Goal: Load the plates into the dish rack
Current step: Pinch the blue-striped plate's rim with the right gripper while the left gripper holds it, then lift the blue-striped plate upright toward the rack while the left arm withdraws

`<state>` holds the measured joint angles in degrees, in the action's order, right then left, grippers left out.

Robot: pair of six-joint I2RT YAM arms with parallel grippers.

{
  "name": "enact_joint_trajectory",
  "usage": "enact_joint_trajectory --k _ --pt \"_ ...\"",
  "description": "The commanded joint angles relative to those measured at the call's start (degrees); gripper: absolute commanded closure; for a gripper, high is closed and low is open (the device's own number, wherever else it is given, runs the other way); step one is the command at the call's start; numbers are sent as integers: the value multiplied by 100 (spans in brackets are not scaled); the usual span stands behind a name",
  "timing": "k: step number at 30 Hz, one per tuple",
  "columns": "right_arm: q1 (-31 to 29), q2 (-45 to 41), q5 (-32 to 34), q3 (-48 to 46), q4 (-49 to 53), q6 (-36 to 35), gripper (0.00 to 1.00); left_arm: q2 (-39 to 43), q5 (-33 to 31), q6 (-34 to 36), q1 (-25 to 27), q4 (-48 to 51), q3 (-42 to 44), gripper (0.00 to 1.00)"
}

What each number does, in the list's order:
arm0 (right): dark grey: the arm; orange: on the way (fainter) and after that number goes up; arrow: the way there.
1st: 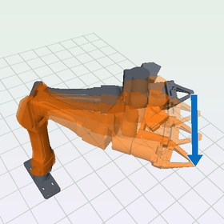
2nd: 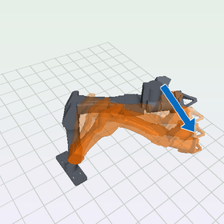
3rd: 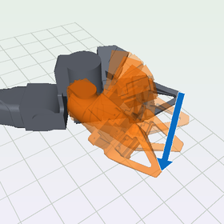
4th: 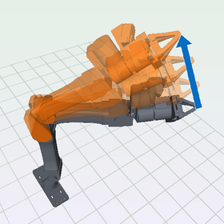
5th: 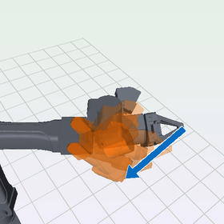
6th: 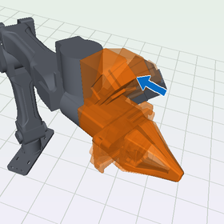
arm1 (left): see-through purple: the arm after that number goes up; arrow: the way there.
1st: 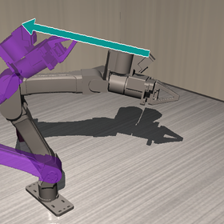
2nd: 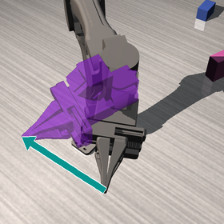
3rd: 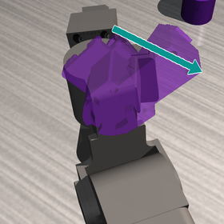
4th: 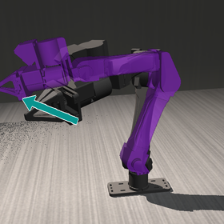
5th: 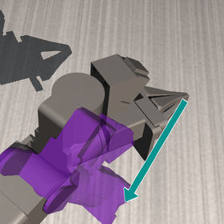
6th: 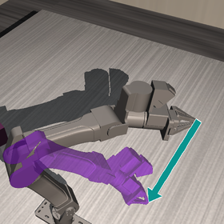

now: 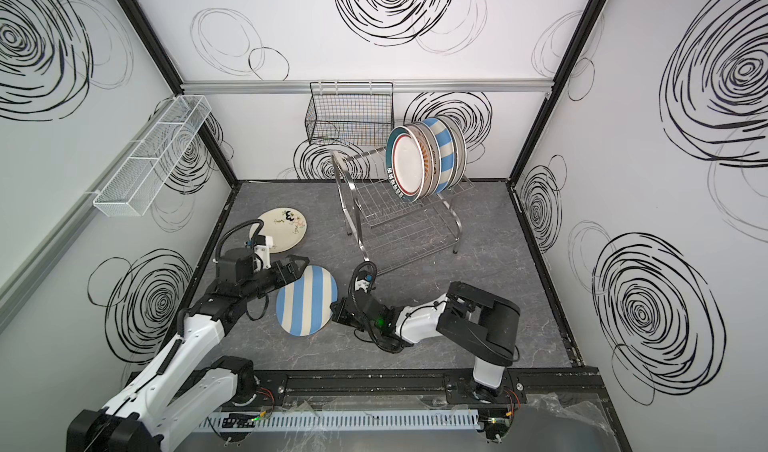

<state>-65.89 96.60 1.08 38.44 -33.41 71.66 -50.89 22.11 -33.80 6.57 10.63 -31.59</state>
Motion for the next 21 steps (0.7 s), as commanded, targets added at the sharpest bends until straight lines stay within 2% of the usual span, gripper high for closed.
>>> enact_joint_trajectory --k 1,8,13,21 --pt "-106 -802 656 -29 875 -648 100 -19 66 452 -95 515 -436 4" --pt "-475 -2147 1128 270 2861 -1717 100 -408 329 888 -419 891 -1035 4" --pt "-646 -3133 1481 244 4076 -1709 100 -686 320 1067 -551 936 -1266 4" --pt "-626 -4912 2034 336 5558 -2090 100 -847 402 1064 -482 923 -1468 4"
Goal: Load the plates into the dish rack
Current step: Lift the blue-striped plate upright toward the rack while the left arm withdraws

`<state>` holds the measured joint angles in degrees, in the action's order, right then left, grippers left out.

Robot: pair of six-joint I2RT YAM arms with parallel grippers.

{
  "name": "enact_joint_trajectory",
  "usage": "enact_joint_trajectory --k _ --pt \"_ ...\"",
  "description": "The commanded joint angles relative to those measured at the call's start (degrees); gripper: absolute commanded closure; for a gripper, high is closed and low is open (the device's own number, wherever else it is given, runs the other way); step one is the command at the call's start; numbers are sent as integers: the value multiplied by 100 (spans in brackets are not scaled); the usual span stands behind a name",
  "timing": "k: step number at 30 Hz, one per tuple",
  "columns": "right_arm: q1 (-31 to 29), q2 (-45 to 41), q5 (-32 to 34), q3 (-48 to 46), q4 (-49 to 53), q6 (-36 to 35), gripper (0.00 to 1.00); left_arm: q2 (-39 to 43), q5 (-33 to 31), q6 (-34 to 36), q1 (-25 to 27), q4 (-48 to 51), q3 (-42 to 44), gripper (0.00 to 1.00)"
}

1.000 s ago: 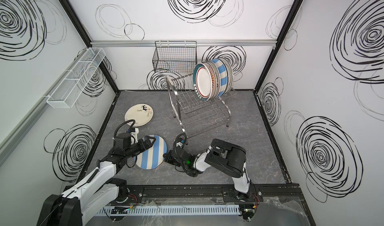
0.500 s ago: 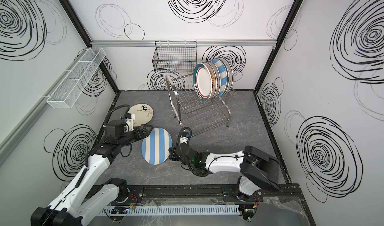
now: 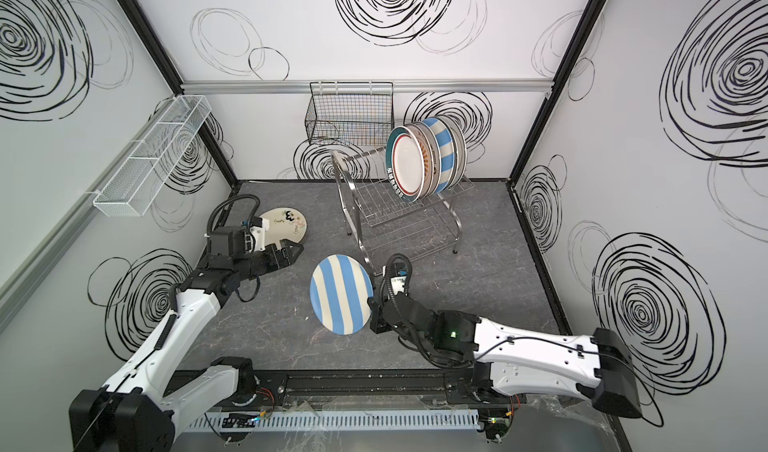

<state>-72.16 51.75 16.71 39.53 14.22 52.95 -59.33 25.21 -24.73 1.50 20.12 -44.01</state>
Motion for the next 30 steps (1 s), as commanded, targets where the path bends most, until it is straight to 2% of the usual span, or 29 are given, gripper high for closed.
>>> enact_joint_trajectory --k 1,6,10,17,22,25,30 --pt "5 -543 515 332 1062 -223 100 -16 58 176 36 11 -235 4" --pt "-8 -668 618 1169 2503 -408 100 -99 -16 299 35 84 -207 4" --pt "-65 -514 423 1817 2867 -879 100 -173 -16 311 35 75 -196 4" --pt "-140 -144 1092 3598 4228 -954 100 -131 -77 398 27 189 -228 4" --pt "-132 74 1126 4417 4389 -1470 100 -133 -94 466 0 263 -205 4" --pt "-130 212 1534 4993 4572 -1541 100 -98 -91 471 -9 308 -196 4" --pt "-112 542 2687 5954 4702 -1830 100 8 -124 500 -9 420 -229 4"
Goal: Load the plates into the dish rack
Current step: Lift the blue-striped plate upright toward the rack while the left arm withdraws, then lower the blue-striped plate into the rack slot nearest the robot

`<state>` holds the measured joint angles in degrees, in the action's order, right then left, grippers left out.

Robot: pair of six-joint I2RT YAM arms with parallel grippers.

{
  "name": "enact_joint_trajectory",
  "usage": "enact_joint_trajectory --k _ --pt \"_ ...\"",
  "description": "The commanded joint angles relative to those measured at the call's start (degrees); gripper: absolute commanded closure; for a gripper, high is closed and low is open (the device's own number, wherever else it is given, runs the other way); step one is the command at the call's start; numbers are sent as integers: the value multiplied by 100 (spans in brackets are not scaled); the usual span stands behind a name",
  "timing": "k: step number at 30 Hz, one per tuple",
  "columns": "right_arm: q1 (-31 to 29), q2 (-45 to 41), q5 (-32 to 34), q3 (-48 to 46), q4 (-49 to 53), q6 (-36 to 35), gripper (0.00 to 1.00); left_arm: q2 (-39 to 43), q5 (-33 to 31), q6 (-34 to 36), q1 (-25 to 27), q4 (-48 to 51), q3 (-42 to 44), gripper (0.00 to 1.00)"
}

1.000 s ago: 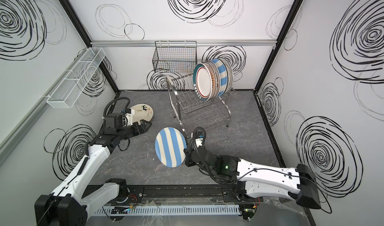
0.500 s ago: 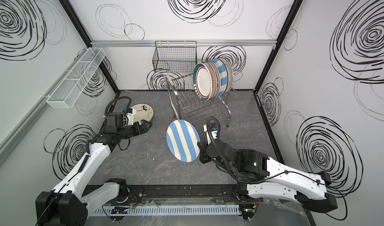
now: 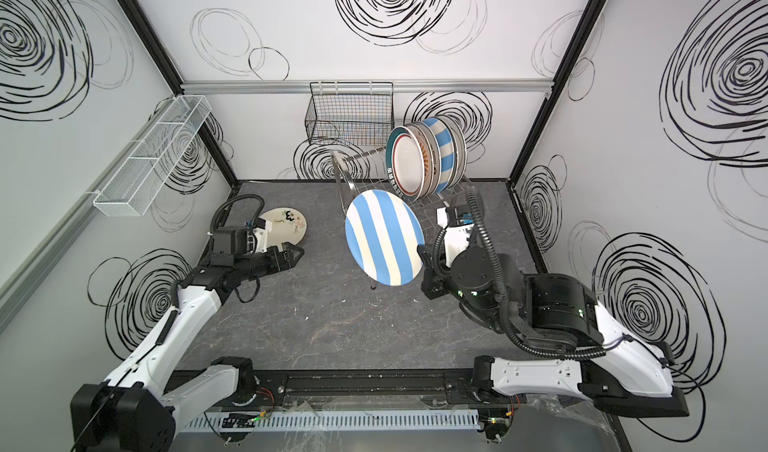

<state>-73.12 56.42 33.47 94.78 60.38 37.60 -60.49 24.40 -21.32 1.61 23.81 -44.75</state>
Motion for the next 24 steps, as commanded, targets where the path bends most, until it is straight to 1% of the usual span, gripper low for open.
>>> enact_joint_trajectory --k 1,4,8,9,12,14,17,19,22,24 --pt "-9 146 1216 518 -63 -450 100 144 -50 163 -20 62 -149 4" --pt "49 423 1685 765 -644 -1047 100 178 -62 180 -28 97 -132 4" --pt "170 785 2569 1082 -1196 -1702 100 215 -48 174 -36 115 -88 4" --pt "203 810 2689 1027 -1479 -1982 100 235 -48 168 -37 100 -63 4" --pt "305 796 2840 468 -2923 -3068 100 232 -5 105 -33 29 -23 4" --pt "442 799 2681 171 -3826 -3578 100 217 28 88 -29 27 -42 4" --pt "791 1029 2440 99 -4347 -3926 100 248 32 82 -28 31 -58 4" --pt "1149 1286 2066 208 -4287 -3887 100 269 29 111 -29 78 -69 4" --pt "1783 1571 1146 343 -4080 -3562 100 314 9 184 -37 173 -78 4" --pt "2126 1718 723 317 -4120 -3508 100 349 -6 203 -46 204 -54 4"
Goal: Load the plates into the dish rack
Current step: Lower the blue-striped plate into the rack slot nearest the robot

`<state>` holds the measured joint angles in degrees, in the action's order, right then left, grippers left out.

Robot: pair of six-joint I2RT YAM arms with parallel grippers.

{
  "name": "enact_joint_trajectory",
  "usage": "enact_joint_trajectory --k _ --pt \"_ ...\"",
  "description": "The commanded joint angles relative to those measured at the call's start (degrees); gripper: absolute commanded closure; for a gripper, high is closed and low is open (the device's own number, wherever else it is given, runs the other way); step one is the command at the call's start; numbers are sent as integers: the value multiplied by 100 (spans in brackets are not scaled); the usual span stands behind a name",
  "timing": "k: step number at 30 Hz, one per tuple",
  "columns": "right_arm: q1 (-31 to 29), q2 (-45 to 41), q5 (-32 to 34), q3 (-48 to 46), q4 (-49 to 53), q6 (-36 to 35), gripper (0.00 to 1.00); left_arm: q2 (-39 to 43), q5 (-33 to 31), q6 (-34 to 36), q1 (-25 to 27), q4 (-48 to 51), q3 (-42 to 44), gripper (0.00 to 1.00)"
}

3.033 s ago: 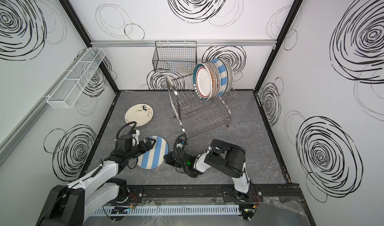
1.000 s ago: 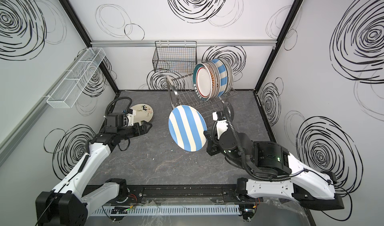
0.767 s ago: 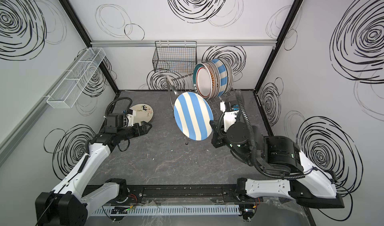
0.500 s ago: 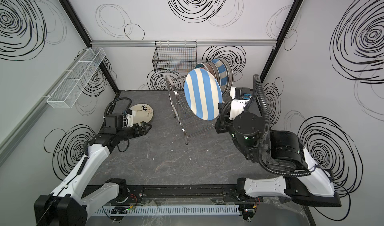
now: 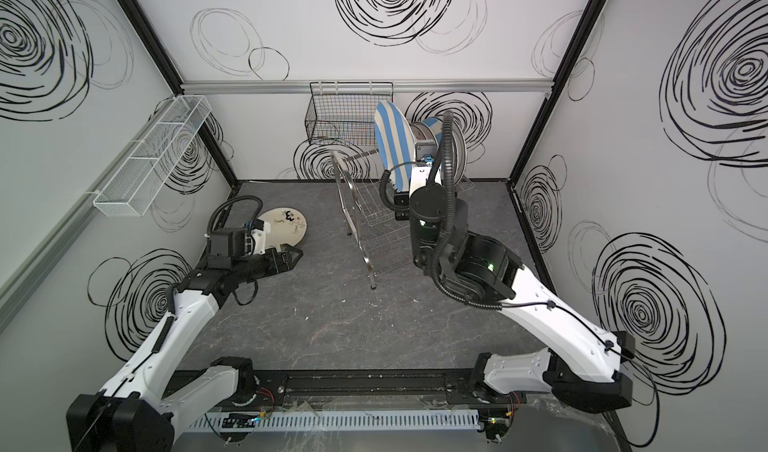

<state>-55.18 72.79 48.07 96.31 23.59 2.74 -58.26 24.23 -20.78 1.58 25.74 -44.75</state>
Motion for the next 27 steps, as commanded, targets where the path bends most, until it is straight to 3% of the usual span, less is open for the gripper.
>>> enact_joint_trajectory --k 1,4,13,27 --pt "476 153 -910 164 -455 12 100 147 27 142 -52 3 -38 4" --pt "797 374 -1335 159 -476 55 100 156 82 124 -53 -1 -3 4" --pt "1237 517 -1743 -160 -725 111 100 115 68 177 -88 28 -7 4" --pt "1396 599 -1802 -420 -845 209 100 54 85 203 -113 -42 37 4"
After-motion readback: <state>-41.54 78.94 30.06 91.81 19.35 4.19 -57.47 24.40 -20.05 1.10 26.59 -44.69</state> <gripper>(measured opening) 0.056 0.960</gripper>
